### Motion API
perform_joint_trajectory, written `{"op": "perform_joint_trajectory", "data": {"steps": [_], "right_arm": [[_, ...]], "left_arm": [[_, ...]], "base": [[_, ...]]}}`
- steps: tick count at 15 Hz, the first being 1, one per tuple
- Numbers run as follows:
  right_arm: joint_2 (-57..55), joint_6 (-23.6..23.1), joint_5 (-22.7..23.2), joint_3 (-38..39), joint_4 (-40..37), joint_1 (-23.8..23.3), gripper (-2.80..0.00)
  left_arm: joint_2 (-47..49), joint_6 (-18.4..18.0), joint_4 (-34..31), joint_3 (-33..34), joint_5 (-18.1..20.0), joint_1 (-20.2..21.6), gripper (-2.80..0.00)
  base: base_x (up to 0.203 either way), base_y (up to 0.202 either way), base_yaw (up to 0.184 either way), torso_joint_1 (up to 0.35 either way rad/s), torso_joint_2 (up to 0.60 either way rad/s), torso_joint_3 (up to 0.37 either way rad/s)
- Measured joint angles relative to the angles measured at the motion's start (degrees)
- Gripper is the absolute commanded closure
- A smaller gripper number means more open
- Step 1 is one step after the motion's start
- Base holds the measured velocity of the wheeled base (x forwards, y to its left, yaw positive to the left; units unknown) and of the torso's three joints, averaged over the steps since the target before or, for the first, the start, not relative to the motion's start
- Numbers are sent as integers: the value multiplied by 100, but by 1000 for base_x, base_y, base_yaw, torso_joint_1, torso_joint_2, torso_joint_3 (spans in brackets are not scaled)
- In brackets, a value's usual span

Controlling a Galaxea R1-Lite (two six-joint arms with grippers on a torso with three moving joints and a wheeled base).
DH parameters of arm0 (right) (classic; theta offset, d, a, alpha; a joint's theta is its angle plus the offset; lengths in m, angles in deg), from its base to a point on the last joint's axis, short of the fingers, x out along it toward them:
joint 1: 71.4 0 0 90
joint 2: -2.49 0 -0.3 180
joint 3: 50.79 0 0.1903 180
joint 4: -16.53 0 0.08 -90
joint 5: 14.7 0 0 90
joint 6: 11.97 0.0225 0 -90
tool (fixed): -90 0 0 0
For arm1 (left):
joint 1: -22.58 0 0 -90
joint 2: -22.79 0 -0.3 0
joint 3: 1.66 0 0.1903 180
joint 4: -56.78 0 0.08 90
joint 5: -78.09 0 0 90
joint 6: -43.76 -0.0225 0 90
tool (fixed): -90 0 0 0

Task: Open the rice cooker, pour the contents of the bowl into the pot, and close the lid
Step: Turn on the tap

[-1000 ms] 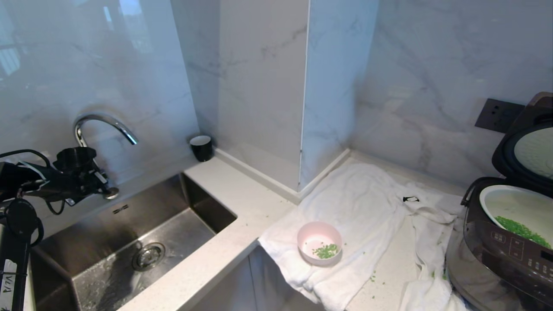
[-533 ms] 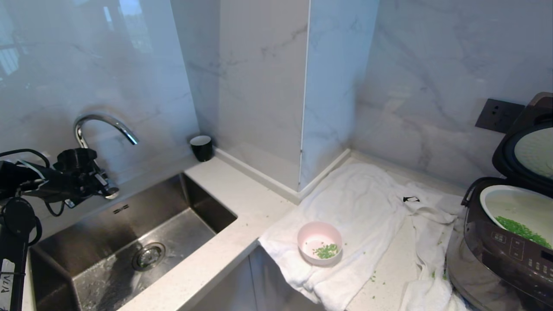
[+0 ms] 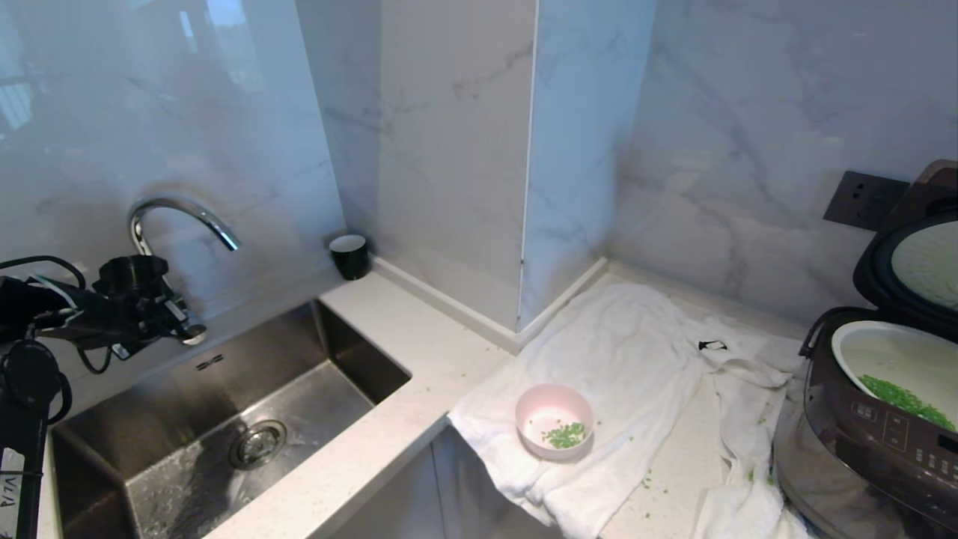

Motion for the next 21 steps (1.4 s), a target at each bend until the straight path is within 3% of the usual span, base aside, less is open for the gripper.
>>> {"op": "perform_joint_trajectory", "data": {"steps": [13, 17, 21], "right_arm": [[0, 2, 0, 0, 1, 0, 0], [0, 2, -2, 0, 0, 0, 0], [0, 3, 1, 0, 1, 2, 0]], "left_arm": [[-246, 10, 13, 387, 42, -98, 0], [-703, 39, 22, 1262, 393, -74, 0], [-1060, 110, 37, 1485, 455, 22, 0]], "base": [[0, 0, 0, 0, 0, 0], [0, 0, 0, 0, 0, 0], [0, 0, 0, 0, 0, 0]]}}
